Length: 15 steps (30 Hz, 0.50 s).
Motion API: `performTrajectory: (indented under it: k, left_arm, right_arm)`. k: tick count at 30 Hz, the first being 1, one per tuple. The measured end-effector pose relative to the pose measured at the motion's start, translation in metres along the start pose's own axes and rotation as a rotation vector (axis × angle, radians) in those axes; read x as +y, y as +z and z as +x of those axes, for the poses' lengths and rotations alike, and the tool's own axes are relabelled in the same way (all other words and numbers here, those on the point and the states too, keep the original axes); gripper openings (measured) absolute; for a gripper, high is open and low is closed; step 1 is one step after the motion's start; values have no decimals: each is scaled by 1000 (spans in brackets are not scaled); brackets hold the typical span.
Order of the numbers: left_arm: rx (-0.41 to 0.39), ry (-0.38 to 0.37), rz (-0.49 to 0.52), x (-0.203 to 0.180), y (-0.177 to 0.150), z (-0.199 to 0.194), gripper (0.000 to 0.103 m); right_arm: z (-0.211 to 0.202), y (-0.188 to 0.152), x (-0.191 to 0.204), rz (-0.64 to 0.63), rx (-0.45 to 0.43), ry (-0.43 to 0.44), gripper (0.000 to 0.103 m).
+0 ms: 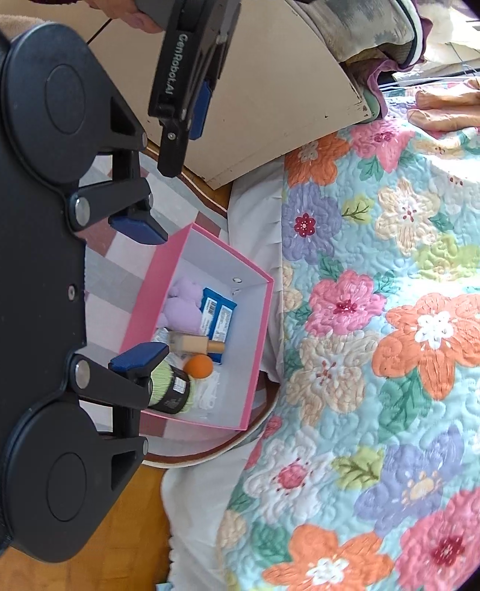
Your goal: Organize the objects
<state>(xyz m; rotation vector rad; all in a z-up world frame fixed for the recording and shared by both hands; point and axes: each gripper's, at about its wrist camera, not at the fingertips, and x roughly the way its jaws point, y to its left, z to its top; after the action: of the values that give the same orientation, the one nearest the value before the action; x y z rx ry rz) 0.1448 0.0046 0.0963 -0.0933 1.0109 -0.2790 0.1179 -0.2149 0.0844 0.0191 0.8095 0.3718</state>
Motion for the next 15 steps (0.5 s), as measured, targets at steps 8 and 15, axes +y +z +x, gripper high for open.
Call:
performTrajectory:
  k: [8,15]
  left_arm:
    - [13,8,-16,-2,-28,-8,66]
    - [28,26,-28,-1,-42,-5,68]
  right_arm:
    - [-12,-25,3,20,20,-30,69]
    - [-16,-41,2,33,30,-60,75]
